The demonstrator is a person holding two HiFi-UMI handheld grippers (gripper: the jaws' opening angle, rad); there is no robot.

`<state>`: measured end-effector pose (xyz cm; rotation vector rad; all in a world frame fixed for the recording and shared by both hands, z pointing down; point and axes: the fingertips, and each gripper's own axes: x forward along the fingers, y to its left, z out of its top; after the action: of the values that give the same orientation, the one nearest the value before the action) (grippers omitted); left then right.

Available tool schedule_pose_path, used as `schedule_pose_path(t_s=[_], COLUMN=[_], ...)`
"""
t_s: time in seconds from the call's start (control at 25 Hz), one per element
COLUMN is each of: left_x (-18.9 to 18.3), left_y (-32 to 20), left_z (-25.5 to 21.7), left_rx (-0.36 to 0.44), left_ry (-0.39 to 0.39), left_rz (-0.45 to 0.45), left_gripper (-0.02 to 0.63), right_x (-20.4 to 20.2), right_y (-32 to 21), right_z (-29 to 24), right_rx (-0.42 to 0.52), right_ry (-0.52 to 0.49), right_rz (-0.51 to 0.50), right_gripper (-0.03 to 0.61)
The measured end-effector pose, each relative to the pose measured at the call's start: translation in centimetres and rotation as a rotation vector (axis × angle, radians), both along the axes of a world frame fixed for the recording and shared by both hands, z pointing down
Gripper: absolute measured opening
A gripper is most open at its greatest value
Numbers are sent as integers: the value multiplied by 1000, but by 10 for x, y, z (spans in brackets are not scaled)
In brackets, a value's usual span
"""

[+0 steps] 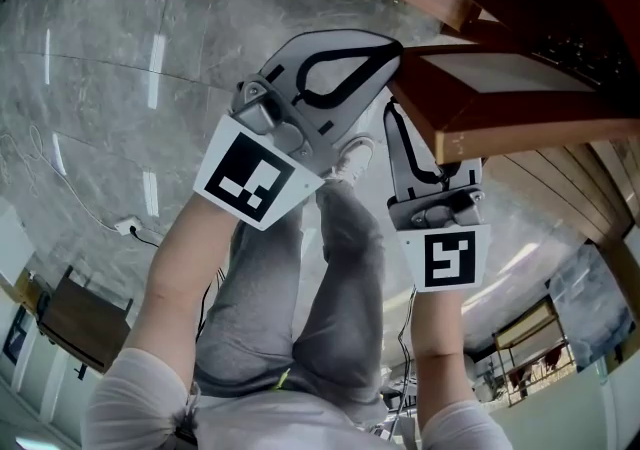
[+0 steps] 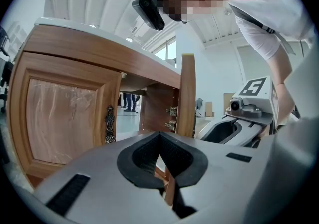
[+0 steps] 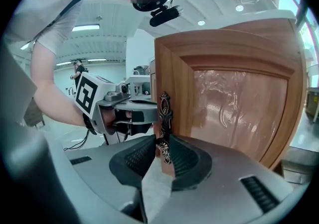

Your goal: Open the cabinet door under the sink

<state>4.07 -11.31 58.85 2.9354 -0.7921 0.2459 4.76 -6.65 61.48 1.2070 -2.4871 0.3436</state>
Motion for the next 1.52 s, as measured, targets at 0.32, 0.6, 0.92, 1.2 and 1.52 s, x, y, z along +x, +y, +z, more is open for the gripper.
schedule_pose_path(t_s=[0.32,0.6,0.92,1.2,1.52], left_x=[6,14,23,38,64], left_y=[13,29,52,74,109], left_z=[2,1,0,-4,-12], left_rx=[-15,-31,-40,-49,-60], left_ry=[-2,-22,-37,-47,-62], left_rz=[20,40,46,83,173], left_gripper=[3,3,3,3,5], right_x=[8,20,33,37,58], right_y=[12,31,45,68,97], right_z=[2,1,-24,-32,-37], right_rx=[-21,-27,9,-7,-49], right_ry=[2,33,9,3,10], right_rz=[11,66,128,133,209], right_gripper=[78,80,71,66,64])
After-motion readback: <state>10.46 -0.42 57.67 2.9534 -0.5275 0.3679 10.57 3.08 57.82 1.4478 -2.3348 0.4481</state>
